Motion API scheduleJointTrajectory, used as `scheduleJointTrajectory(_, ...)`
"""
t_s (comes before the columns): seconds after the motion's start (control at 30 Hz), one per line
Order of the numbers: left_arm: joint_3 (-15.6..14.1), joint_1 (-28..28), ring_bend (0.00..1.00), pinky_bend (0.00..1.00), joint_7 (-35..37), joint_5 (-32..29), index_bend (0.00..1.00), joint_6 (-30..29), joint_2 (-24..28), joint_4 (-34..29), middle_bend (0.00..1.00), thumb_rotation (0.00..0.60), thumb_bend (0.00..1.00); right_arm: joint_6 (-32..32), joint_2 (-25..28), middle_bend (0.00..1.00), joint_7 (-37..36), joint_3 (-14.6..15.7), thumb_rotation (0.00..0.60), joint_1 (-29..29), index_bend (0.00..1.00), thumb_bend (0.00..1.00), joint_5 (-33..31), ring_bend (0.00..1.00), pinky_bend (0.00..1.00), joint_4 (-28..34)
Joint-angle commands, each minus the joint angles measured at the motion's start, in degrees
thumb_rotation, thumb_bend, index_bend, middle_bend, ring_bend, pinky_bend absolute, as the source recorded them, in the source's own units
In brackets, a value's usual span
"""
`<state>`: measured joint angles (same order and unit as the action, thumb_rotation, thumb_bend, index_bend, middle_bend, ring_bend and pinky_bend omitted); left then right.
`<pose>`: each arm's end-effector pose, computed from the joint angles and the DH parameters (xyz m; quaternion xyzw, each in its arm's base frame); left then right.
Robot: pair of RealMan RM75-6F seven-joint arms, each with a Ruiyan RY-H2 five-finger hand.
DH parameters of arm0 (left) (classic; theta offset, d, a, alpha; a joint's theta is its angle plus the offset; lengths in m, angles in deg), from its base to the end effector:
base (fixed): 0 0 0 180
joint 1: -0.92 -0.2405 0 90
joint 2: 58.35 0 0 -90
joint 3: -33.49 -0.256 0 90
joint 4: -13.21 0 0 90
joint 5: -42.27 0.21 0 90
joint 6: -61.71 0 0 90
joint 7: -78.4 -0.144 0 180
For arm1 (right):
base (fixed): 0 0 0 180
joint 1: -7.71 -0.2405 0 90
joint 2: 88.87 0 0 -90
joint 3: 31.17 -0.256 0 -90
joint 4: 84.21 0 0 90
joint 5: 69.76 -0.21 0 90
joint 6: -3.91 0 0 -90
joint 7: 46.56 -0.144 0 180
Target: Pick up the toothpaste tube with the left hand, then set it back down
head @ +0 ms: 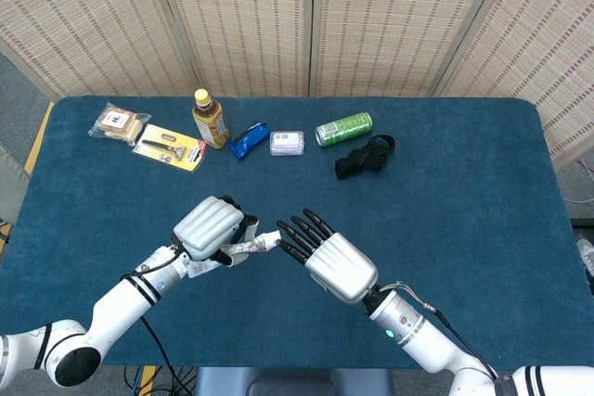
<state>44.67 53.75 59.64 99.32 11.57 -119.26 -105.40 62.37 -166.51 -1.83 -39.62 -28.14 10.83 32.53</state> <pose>-0.0481 0.3085 0.0838 -0.7948 -0.3551 -0.3900 0.3001 -0.0646 -0.2422 0.0341 0.8214 -0.1810 0.4125 0.3498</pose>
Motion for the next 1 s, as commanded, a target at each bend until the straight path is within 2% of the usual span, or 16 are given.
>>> scheduleJointTrajectory(0.03, -0.19, 0.03, 0.48, 0.31, 0.22, 0.14, 0.58, 0.16, 0.18, 0.07, 0.70, 0.600, 0.36, 0.15, -0.07, 0.00, 0.11, 0.17, 0.600, -0.29, 0.16, 0.27, -0.58, 0.00, 0.00, -0.26)
scheduleJointTrajectory(1.0, -0.34, -0.44, 0.48, 0.31, 4.03, 3.66, 0.58, 0.09, 1.72, -2.41, 0.70, 0.600, 0.36, 1.05, -1.17, 0.00, -1.12, 1.00, 0.600, -3.21, 0.16, 0.27, -5.31, 0.00, 0.00, -2.62)
